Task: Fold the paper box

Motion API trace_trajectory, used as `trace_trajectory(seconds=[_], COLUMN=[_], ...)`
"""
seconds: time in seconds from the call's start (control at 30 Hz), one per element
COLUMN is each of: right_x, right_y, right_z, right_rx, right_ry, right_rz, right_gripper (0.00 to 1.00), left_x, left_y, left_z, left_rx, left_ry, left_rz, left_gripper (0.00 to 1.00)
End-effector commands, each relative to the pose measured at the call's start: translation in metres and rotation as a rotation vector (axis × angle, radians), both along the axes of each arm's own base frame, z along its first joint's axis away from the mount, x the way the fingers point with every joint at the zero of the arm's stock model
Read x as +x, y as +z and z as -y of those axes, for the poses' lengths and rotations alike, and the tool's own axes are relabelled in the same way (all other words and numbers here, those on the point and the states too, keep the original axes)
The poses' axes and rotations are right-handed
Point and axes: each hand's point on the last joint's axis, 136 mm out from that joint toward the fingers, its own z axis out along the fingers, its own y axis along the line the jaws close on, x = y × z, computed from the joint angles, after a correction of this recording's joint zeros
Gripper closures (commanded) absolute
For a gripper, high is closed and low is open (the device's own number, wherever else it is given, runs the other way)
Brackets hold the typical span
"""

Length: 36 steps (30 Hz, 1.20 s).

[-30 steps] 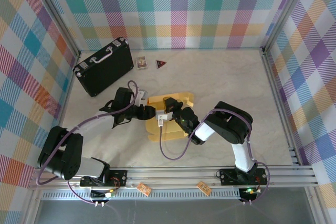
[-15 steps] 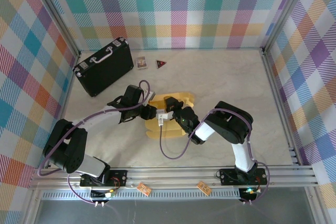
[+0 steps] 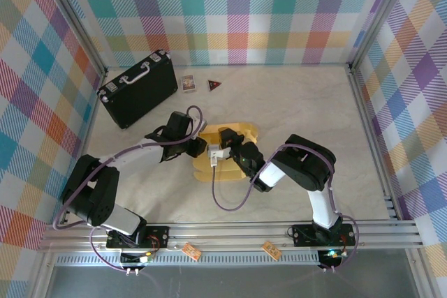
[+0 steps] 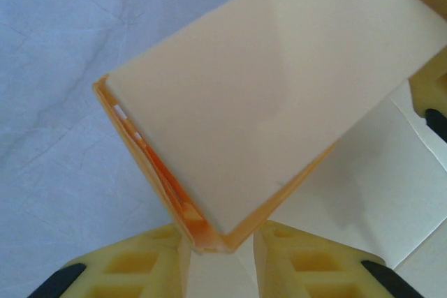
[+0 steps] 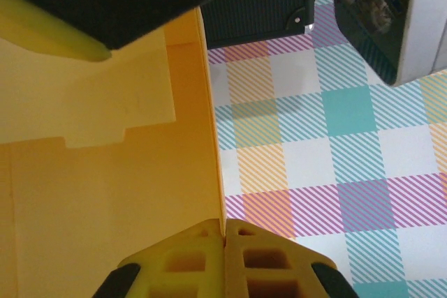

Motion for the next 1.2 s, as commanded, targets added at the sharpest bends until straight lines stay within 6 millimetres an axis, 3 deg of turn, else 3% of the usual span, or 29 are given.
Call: trace_trajectory(seconds=[0.0,0.23,0.7,0.97,1.17], right_x=[-0.005,-0.006,-0.007,-0.007,-0.007], right_y=[-0.016,-0.018,-0.018,-0.017,-0.015], right_z=[-0.008,-0.008,-0.009,-0.009,-0.009], right_rx=[0.008,0.004,0.006,0.008,0.021], right_ry=[0.04,0.046,0.05,0.045,0.043], right_rz=[-0.054,-0.059,-0.06,-0.058,-0.061], right_gripper=[1.0,1.0,1.0,1.0,1.0], left_x=[0.024,0.044,0.051,0.057,0.061], left_y=[0.018,0.022,0.015,0.013,0.011], left_z=[0.003,-0.005,-0.003,-0.005,-0.012], left_rx=[0.005,0.027,0.013,0.024,0.048], left_ry=[0.031,0.134,0.18,0.246,0.308], left_rz=[0.092,0.129,0.121,0.154,0.16], left_gripper=[0.68,0.61,0.6,0.77,0.96])
